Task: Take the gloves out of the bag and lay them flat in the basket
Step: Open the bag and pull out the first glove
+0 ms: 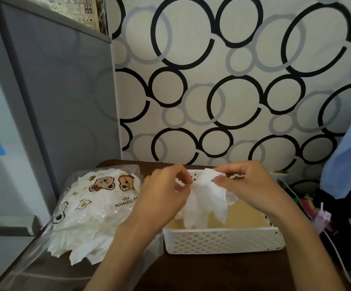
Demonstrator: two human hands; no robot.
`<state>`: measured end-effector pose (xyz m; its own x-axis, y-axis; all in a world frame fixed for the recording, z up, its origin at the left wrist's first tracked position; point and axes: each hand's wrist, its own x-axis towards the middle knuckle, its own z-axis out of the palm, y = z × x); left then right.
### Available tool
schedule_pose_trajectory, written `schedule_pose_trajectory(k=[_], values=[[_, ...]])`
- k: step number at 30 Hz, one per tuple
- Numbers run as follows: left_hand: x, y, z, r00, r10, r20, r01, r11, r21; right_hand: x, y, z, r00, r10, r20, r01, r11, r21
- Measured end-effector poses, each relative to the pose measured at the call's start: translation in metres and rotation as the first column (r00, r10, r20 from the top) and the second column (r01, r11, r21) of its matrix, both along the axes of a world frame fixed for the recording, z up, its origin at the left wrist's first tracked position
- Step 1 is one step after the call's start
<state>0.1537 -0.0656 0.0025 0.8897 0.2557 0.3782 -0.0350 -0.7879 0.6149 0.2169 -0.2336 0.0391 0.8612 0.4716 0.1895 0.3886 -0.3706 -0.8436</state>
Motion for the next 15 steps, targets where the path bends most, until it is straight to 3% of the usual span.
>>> schedule_pose_trajectory(k=[4,6,9,10,12,15], values=[[0.003,0.013,-0.003,0.999,0.027,-0.029,-0.027,1.0,-0.009,0.008,-0.016,0.001,0.999,-0.013,-0.032,0.007,0.983,-0.182],[0.002,0.016,-0.003,0.998,0.017,-0.054,-0.016,1.0,0.021,0.008,-0.022,0.001,0.999,-0.019,-0.042,0.011,0.982,-0.186],[0.0,0.013,-0.003,0.995,-0.057,-0.085,0.062,0.997,0.053,0.006,-0.021,0.003,0.994,-0.012,-0.105,0.023,0.994,0.106],[0.001,0.011,-0.003,0.992,-0.095,-0.082,0.095,0.995,-0.007,0.006,-0.018,0.004,0.992,-0.034,-0.118,0.059,0.974,0.219],[0.002,0.004,-0.003,0.984,-0.169,-0.053,0.147,0.947,-0.286,0.007,-0.007,-0.001,0.983,-0.133,-0.127,0.169,0.926,0.337],[0.008,-0.01,0.002,0.983,-0.183,-0.009,0.133,0.748,-0.65,0.008,0.009,-0.008,0.972,-0.159,-0.171,0.213,0.906,0.366]])
